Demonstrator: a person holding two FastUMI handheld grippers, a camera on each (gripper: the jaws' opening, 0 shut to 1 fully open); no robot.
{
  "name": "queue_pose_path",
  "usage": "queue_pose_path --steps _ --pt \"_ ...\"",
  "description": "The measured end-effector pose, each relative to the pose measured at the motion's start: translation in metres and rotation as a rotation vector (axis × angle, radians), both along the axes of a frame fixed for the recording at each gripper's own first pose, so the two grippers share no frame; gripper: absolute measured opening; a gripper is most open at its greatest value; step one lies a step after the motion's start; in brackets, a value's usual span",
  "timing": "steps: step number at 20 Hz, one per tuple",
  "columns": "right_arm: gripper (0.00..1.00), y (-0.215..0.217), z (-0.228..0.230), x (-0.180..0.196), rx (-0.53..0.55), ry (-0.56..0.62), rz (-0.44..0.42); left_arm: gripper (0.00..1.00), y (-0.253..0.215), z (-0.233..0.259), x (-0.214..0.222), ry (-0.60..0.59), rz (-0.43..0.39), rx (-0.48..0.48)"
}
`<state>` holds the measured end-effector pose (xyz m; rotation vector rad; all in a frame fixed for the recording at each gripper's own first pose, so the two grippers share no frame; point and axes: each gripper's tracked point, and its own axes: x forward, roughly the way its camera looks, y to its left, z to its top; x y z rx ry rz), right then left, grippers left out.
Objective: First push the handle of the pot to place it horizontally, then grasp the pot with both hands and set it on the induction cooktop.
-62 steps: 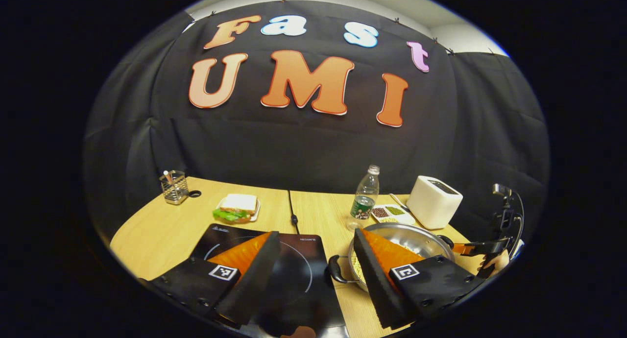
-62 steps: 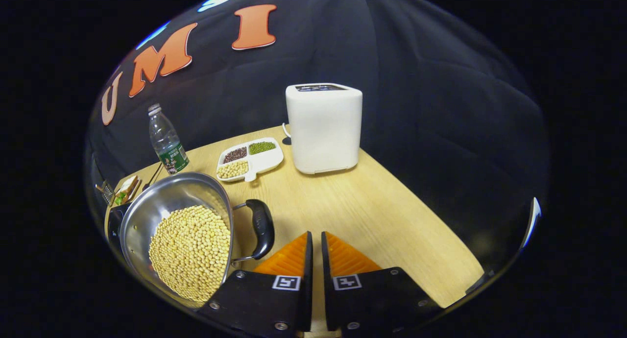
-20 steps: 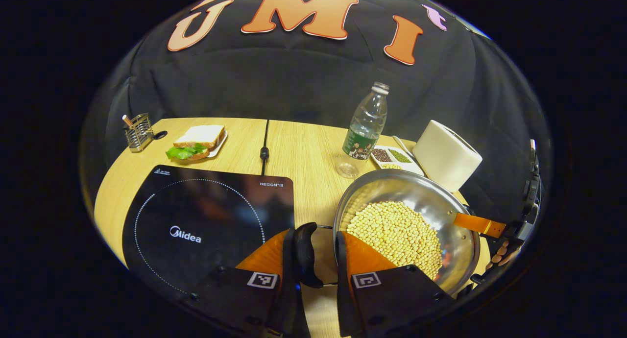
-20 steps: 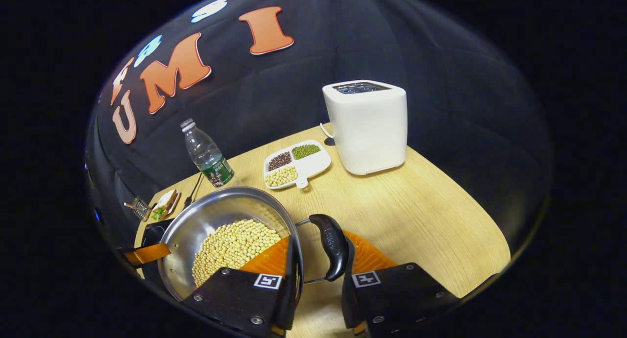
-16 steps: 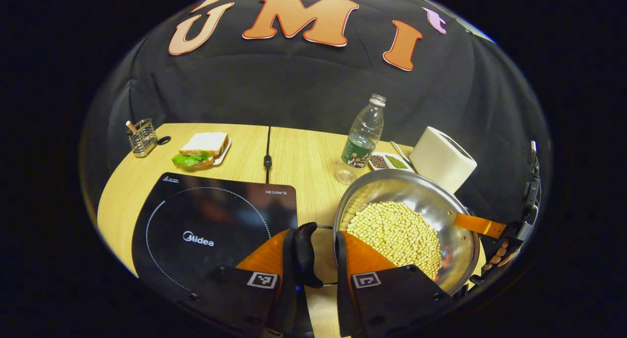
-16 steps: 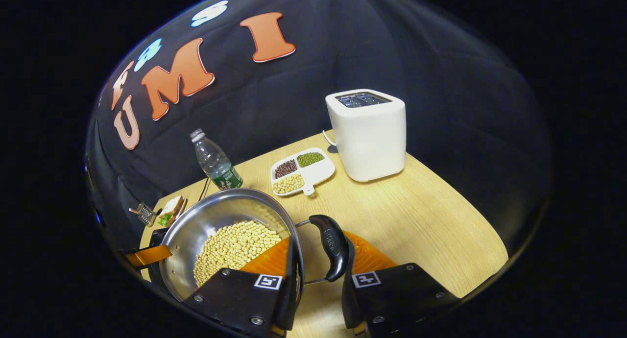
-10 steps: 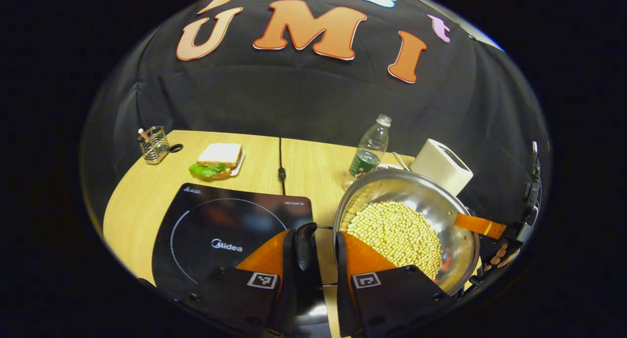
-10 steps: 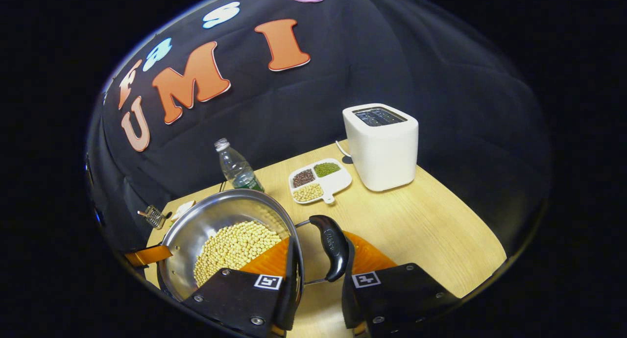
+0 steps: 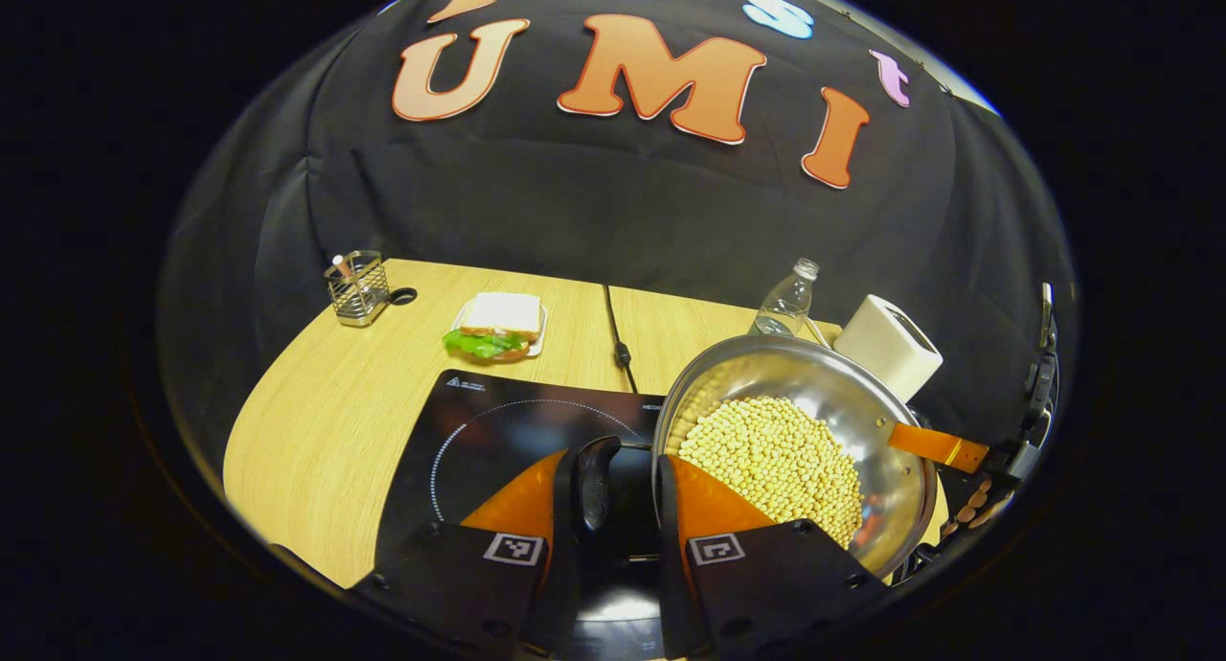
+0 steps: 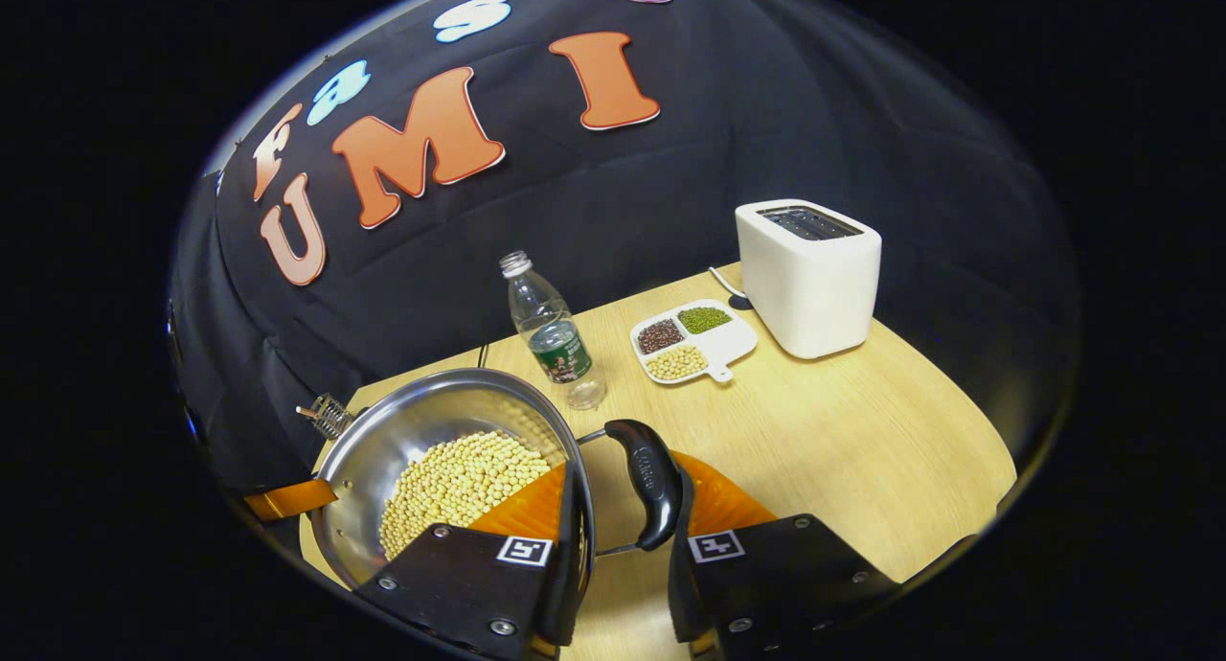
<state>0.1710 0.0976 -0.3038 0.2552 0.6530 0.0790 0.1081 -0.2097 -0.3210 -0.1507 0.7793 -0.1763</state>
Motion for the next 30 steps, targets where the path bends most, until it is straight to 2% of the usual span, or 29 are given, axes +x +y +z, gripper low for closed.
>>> queue_pose_path --steps 2,12,16,21,26,29,30 --pt "0.37 0.013 0.000 -0.001 -0.001 -0.002 0.006 0.40 0.014 0.002 -0.001 -0.002 0.007 -0.002" --pt "0.37 0.090 -0.007 -0.011 0.009 0.012 0.056 0.40 0.092 0.000 0.000 0.009 0.054 0.012" --pt "0.37 0.123 -0.010 -0.015 0.006 0.013 0.080 0.43 0.124 -0.004 0.004 0.014 0.069 0.012" --pt "0.38 0.159 -0.020 -0.021 0.007 0.024 0.103 0.41 0.160 -0.012 0.006 0.019 0.079 0.029" --pt "0.38 0.174 -0.032 -0.024 0.008 0.049 0.111 0.39 0.177 -0.019 0.009 0.027 0.069 0.036" --pt "0.38 0.175 -0.035 -0.026 -0.006 0.054 0.104 0.42 0.178 -0.029 0.010 0.049 0.064 0.021" --pt "0.33 0.176 -0.037 -0.024 -0.009 0.059 0.103 0.40 0.177 -0.032 0.010 0.055 0.063 0.018"
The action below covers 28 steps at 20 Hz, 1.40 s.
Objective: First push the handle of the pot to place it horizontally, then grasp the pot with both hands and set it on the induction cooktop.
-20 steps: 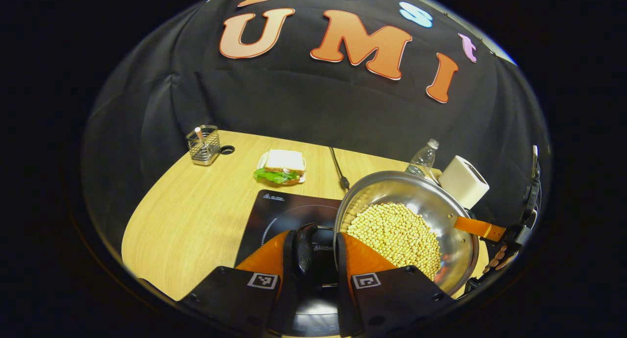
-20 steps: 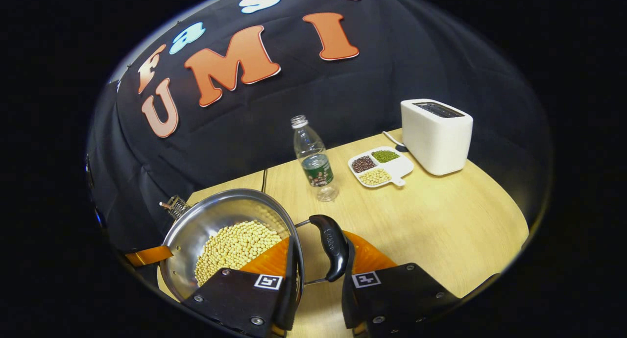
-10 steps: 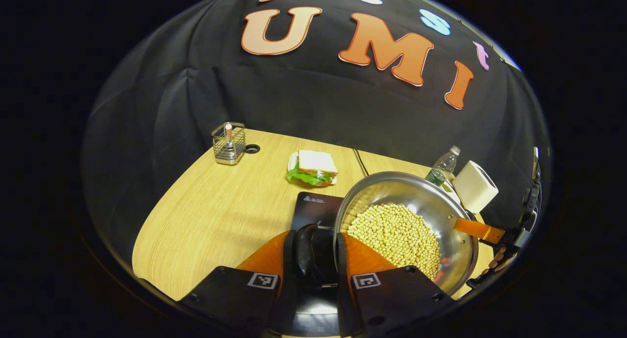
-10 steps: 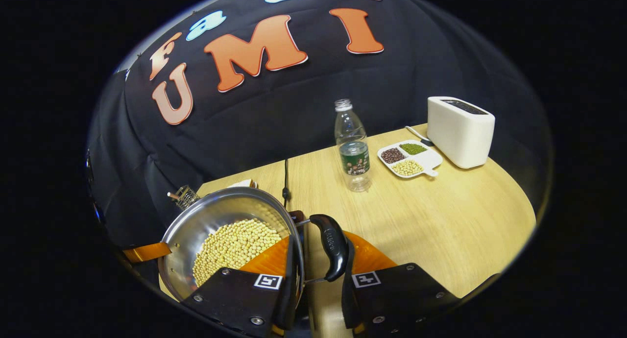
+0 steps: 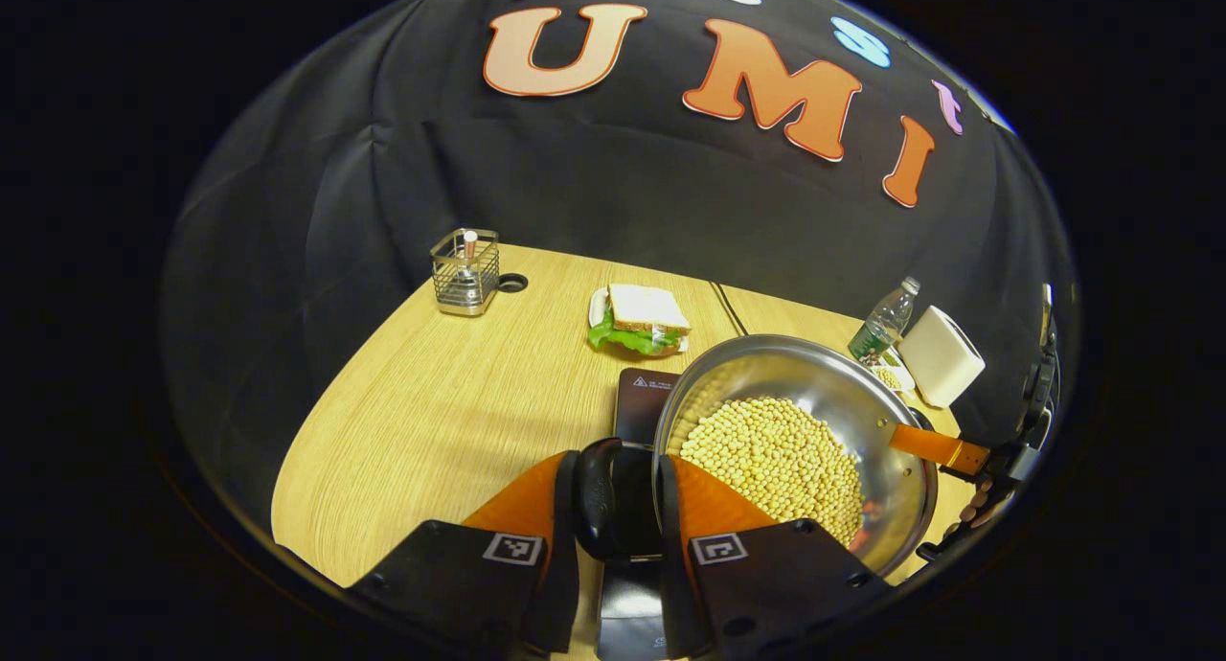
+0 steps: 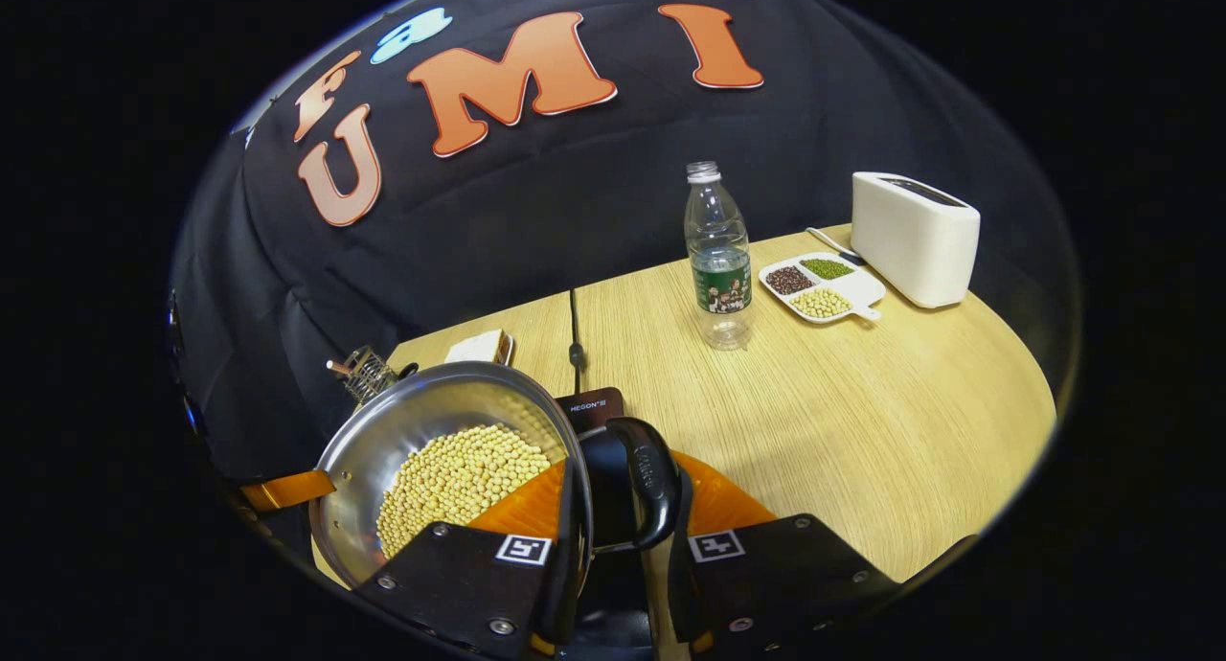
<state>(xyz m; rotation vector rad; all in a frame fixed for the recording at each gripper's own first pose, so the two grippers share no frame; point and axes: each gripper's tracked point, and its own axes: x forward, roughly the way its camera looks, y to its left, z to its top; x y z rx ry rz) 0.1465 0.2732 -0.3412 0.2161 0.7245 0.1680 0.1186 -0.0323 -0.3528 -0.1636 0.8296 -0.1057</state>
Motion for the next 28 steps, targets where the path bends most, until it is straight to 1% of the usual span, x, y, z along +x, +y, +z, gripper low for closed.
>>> queue_pose_path --steps 1,2,3,4,5,6,7,8,9,10,11,12,13,14,15,16,17,18,22,23,24,26,28 --pt "0.38 0.000 -0.002 -0.001 -0.003 0.007 0.000 0.42 0.000 -0.003 -0.001 0.011 -0.005 -0.001" --pt "0.33 0.000 -0.004 -0.003 -0.008 0.010 -0.001 0.45 -0.001 -0.005 -0.001 0.014 -0.006 -0.003" --pt "0.41 0.001 -0.006 -0.003 -0.012 0.016 0.004 0.43 -0.001 -0.009 -0.003 0.029 -0.003 -0.001" --pt "0.36 0.001 -0.002 -0.005 -0.012 0.011 0.004 0.47 -0.002 -0.006 -0.002 0.021 -0.004 0.002" --pt "0.42 0.000 -0.004 -0.004 -0.013 0.013 0.006 0.50 -0.001 -0.009 -0.003 0.031 -0.003 0.010" --pt "0.43 -0.001 -0.006 -0.004 -0.017 0.013 0.009 0.53 0.000 -0.008 -0.003 0.027 -0.004 0.018" --pt "0.53 -0.001 -0.005 -0.003 -0.019 0.007 0.011 0.55 0.000 -0.009 -0.002 0.030 -0.002 0.024" --pt "0.46 -0.001 -0.006 -0.003 -0.017 0.010 0.019 0.53 0.001 -0.007 -0.002 0.029 0.004 0.028" --pt "0.54 0.000 -0.005 -0.005 -0.006 0.020 0.025 0.59 0.002 -0.002 -0.001 0.015 0.016 0.029" --pt "0.56 0.000 0.002 -0.006 0.008 0.018 0.028 0.63 0.002 0.012 0.006 -0.028 0.020 0.037" --pt "0.67 -0.002 0.011 -0.005 0.018 -0.006 0.027 0.63 0.006 0.028 0.011 -0.078 0.022 0.057" --pt "0.61 -0.007 0.022 -0.001 0.017 -0.037 0.025 0.64 0.005 0.048 0.015 -0.130 0.013 0.068" --pt "0.69 -0.014 0.034 0.001 0.010 -0.073 0.025 0.79 0.004 0.068 0.015 -0.176 0.011 0.088" --pt "0.73 -0.021 0.055 -0.002 -0.005 -0.116 0.028 0.84 0.002 0.089 0.014 -0.219 0.009 0.100" --pt "0.82 -0.026 0.072 -0.006 -0.020 -0.152 0.033 0.91 -0.001 0.110 0.012 -0.265 0.015 0.109" --pt "0.86 -0.034 0.093 -0.010 -0.033 -0.192 0.038 0.91 0.001 0.132 0.011 -0.309 0.031 0.123" --pt "0.93 -0.043 0.115 -0.012 -0.045 -0.239 0.042 0.92 0.000 0.156 0.006 -0.354 0.039 0.121" --pt "0.94 -0.055 0.134 -0.017 -0.053 -0.283 0.043 1.00 -0.001 0.179 0.000 -0.395 0.051 0.118" --pt "0.95 -0.101 0.212 -0.053 -0.078 -0.428 0.029 0.99 0.006 0.274 -0.034 -0.565 0.084 0.097" --pt "0.95 -0.114 0.231 -0.062 -0.086 -0.464 0.018 0.96 0.010 0.296 -0.047 -0.607 0.087 0.102" --pt "0.94 -0.127 0.249 -0.070 -0.091 -0.498 0.004 1.00 0.014 0.316 -0.059 -0.640 0.091 0.112" --pt "0.94 -0.150 0.278 -0.084 -0.106 -0.555 -0.024 1.00 0.025 0.351 -0.083 -0.704 0.109 0.146" --pt "0.94 -0.166 0.300 -0.101 -0.119 -0.597 -0.035 1.00 0.033 0.377 -0.103 -0.751 0.123 0.153"
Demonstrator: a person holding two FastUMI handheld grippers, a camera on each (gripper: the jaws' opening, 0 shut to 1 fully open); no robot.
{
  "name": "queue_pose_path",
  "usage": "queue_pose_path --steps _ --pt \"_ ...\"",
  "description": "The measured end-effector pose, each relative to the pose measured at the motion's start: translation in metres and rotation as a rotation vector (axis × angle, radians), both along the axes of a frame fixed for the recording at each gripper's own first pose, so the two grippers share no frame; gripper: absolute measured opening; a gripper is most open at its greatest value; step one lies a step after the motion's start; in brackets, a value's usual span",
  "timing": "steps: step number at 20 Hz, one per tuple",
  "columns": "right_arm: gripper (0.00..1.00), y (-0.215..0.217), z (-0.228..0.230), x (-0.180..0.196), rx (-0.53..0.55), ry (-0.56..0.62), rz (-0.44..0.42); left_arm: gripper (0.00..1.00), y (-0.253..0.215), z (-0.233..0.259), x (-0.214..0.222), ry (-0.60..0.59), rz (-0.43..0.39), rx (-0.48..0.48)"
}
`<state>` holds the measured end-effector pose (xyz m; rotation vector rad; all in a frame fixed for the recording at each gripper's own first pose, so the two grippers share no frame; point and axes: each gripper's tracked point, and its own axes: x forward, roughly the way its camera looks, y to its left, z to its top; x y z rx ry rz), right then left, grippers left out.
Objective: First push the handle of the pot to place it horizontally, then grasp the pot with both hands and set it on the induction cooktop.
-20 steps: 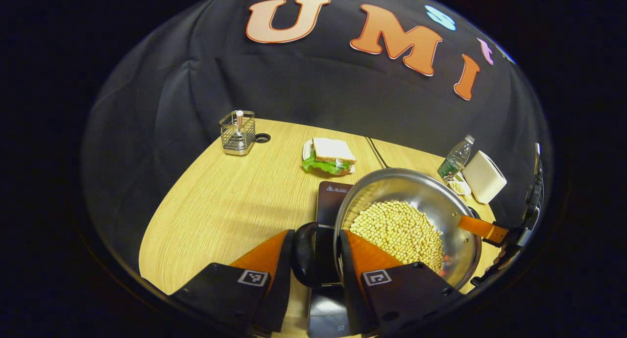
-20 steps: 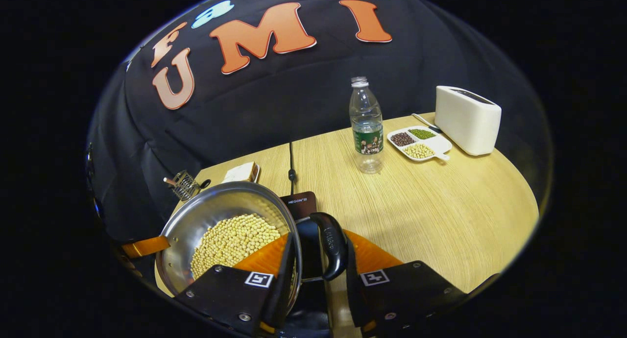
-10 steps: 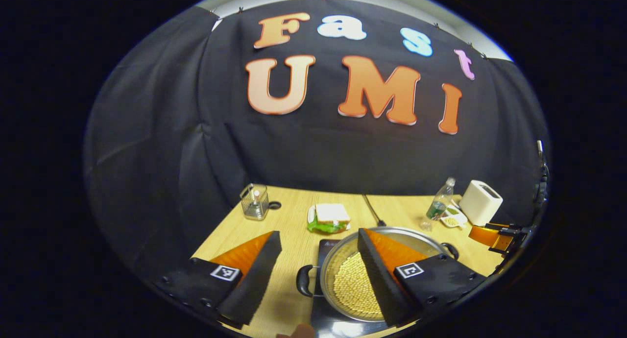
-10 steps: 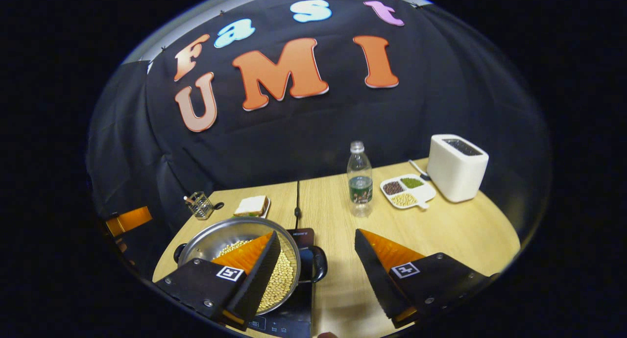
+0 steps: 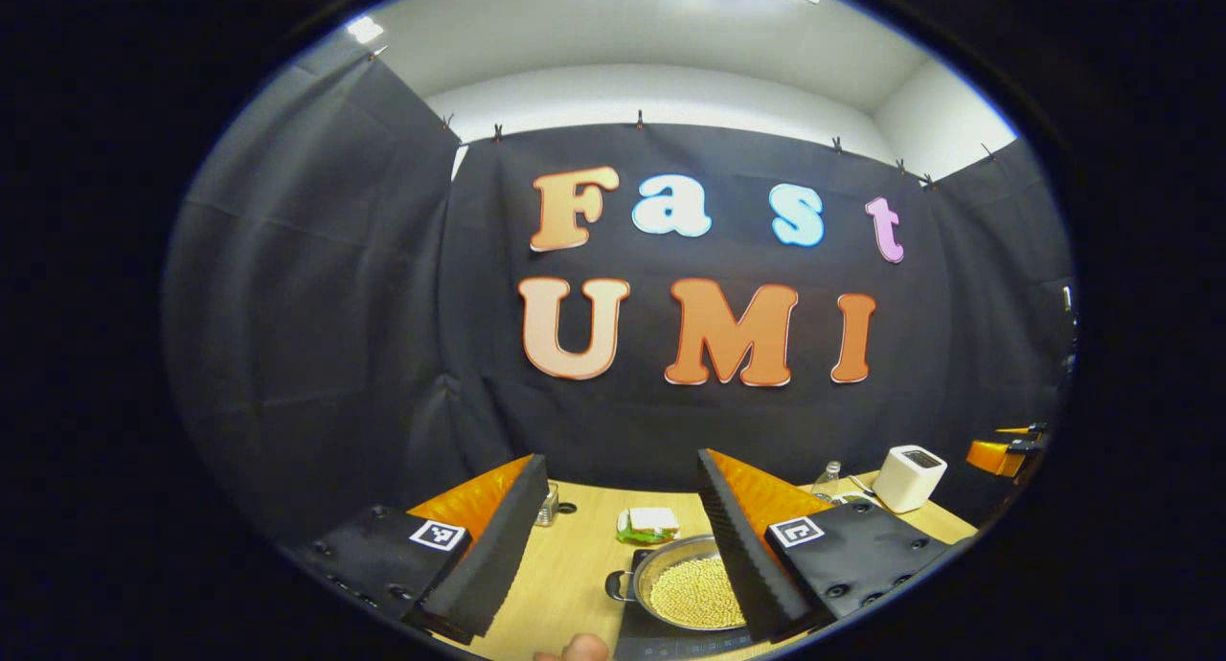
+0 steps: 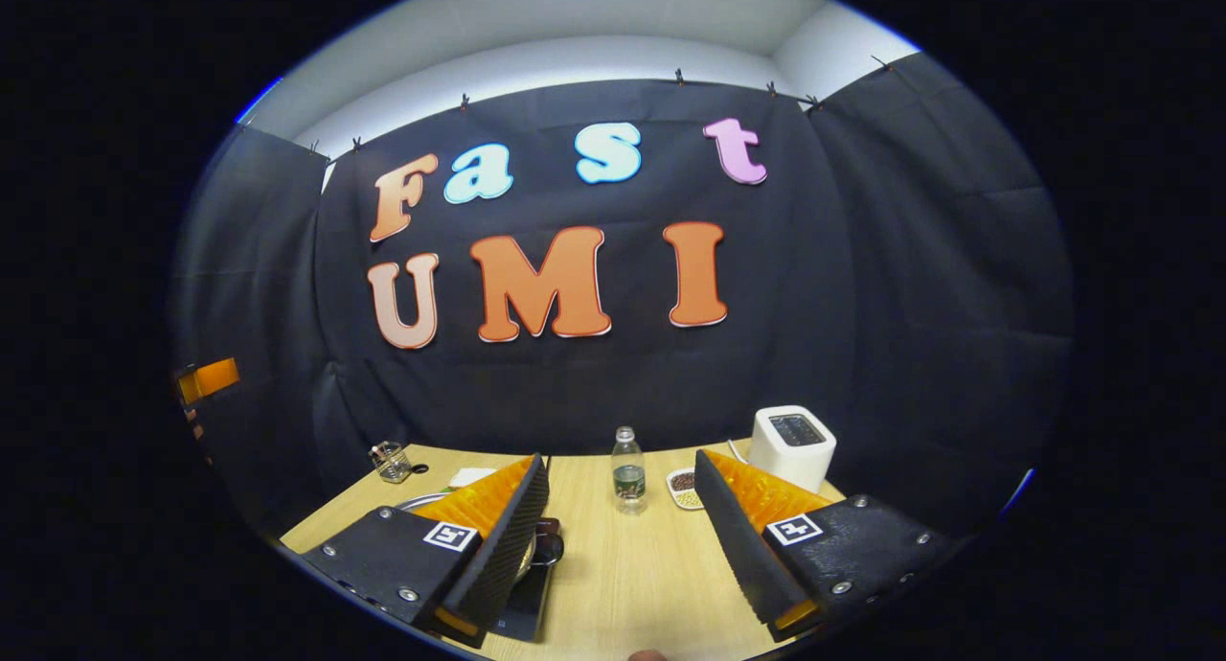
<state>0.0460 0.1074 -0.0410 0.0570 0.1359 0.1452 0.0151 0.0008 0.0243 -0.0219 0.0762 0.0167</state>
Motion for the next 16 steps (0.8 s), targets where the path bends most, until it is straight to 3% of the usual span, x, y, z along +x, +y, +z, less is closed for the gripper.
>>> queue_pose_path --steps 6,16 --pt "0.94 -0.034 0.045 -0.032 0.003 -0.096 -0.019 0.99 0.009 0.035 -0.026 -0.060 0.040 -0.046" --pt "0.94 -0.046 0.038 -0.037 -0.012 -0.097 -0.022 0.99 -0.016 0.033 -0.029 -0.056 0.006 -0.045"
